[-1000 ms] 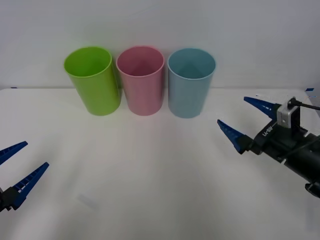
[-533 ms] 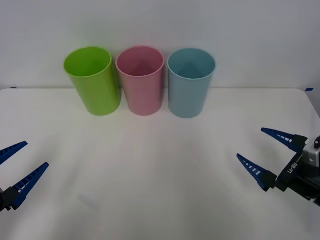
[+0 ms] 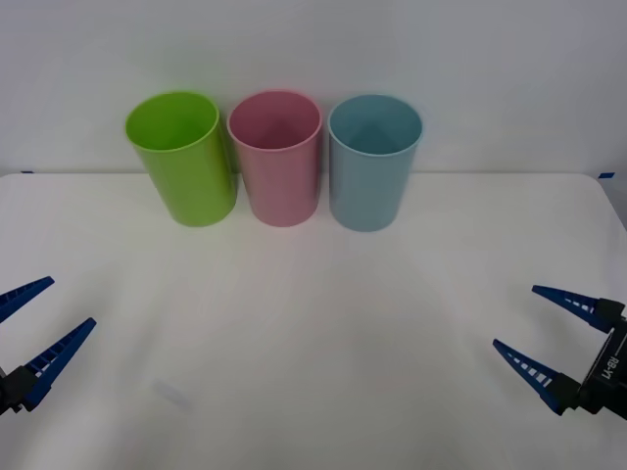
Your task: Grasp the object on the table and drop it into the matching bin: aluminum can to the light blue bin, PET bottle to the pink bin.
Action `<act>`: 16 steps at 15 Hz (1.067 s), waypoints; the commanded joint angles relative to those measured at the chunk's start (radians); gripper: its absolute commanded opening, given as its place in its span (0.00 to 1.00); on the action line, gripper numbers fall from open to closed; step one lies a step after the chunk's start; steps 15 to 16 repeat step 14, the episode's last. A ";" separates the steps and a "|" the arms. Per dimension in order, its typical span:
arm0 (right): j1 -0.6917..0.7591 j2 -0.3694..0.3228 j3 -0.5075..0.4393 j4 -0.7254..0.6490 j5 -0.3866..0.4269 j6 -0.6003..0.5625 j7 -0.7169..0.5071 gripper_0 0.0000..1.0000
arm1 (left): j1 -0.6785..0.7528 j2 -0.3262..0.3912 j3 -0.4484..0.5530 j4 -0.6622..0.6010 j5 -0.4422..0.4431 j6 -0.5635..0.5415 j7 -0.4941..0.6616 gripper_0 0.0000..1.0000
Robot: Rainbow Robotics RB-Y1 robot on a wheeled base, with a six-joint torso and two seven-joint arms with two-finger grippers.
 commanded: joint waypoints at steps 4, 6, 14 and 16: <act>-0.005 0.023 -0.056 0.081 0.000 -0.063 0.000 1.00 | 0.000 0.000 0.000 0.000 0.000 0.000 0.000 1.00; 0.001 0.034 -0.059 0.084 0.000 -0.063 0.000 1.00 | 0.000 0.000 0.000 0.000 0.000 0.000 0.000 1.00; 0.029 0.043 -0.057 0.098 0.006 -0.063 0.000 1.00 | 0.000 0.000 0.000 0.000 0.000 0.000 0.000 1.00; 0.029 0.043 -0.057 0.098 0.006 -0.063 0.000 1.00 | 0.000 0.000 0.000 0.000 0.000 0.000 0.000 1.00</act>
